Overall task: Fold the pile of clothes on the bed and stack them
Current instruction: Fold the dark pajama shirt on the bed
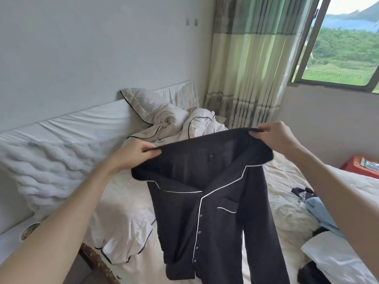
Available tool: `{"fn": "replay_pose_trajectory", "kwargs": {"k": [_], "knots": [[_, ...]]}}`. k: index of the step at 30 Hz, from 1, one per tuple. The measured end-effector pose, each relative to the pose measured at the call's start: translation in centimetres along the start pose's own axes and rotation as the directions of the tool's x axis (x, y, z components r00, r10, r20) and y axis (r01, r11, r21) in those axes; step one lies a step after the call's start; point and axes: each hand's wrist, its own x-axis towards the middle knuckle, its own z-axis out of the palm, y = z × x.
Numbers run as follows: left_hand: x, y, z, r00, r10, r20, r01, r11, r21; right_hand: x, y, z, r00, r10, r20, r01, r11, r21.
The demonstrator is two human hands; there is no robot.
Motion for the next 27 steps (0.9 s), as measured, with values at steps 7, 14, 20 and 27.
{"fn": "replay_pose_trajectory", "kwargs": {"k": [7,14,20,27], "knots": [[1.8,2.8,-0.9,0.967,-0.033,-0.252,-0.092,0.879,-0.468,0.5,-1.2,-1.5,0.998,0.045,-0.033,-0.029,0.926,0.376],[1.4,2.6,1.8,0.983,-0.017,-0.183,-0.073,0.877,-0.475,-0.4,1.4,-0.4,0.983,0.095,0.158,-0.143,0.936,0.323],[1.3,3.2,-0.3,0.997,0.059,-0.057,-0.072,0.960,-0.270,0.1,1.2,-1.1,1.000,0.001,0.027,-0.011,0.929,0.370],[0.6,2.0,0.7,0.994,-0.060,-0.097,0.033,0.966,-0.256,0.4,1.4,-0.4,0.994,-0.108,0.032,0.098,0.970,0.221]]}}
